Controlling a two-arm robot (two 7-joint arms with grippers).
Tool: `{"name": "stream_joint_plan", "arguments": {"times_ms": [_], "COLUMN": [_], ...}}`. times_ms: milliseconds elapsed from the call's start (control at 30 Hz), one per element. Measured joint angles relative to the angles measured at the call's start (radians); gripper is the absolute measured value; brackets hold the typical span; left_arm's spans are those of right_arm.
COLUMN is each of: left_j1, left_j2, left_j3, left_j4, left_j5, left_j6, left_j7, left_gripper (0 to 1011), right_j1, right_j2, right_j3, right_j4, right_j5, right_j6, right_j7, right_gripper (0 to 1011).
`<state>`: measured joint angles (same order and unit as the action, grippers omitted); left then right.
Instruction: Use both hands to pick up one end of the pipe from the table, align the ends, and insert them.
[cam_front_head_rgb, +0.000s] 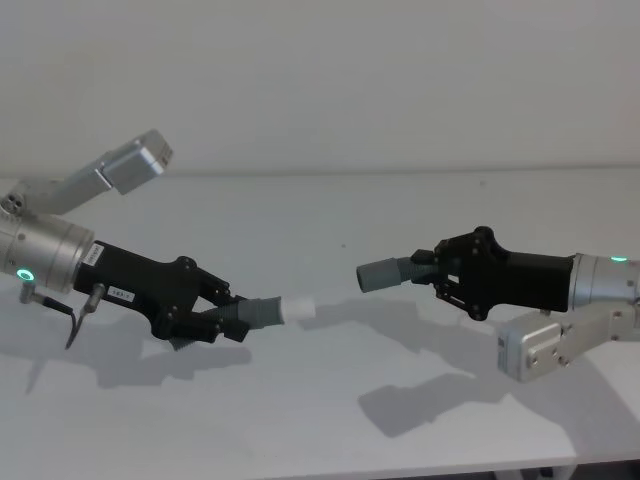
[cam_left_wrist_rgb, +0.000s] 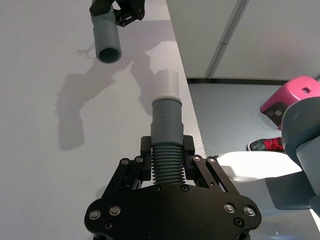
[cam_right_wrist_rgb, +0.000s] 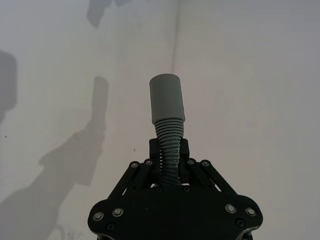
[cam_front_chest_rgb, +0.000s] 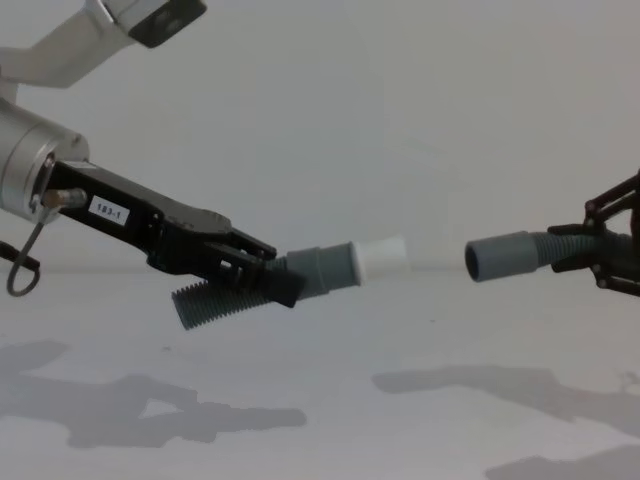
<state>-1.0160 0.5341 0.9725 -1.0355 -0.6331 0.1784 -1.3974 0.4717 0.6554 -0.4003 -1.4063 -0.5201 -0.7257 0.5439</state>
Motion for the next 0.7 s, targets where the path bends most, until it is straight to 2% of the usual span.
{"name": "stream_joint_plan", "arguments": {"times_ms": [333,700], "left_j1": [0.0,0.0], "left_j2": [-0.007,-0.041], "left_j3": [0.003,0.003], "left_j4": [0.017,0.072], "left_j5": [0.0,0.004], "left_j6": [-0.005,-0.028], "left_j7": [0.014,0.031], "left_gripper": [322,322], "right_j1": [-0.002,-0.003], "right_j2": [0.001,0.002], "right_j3": [0.004,0.006], "right_j4": [-0.004,-0.006], "right_j5": [-0.008,-0.013], "right_j6": [0.009,0.013], "right_j7": [-0.012,-0.016], "right_gripper": [170,170]}}
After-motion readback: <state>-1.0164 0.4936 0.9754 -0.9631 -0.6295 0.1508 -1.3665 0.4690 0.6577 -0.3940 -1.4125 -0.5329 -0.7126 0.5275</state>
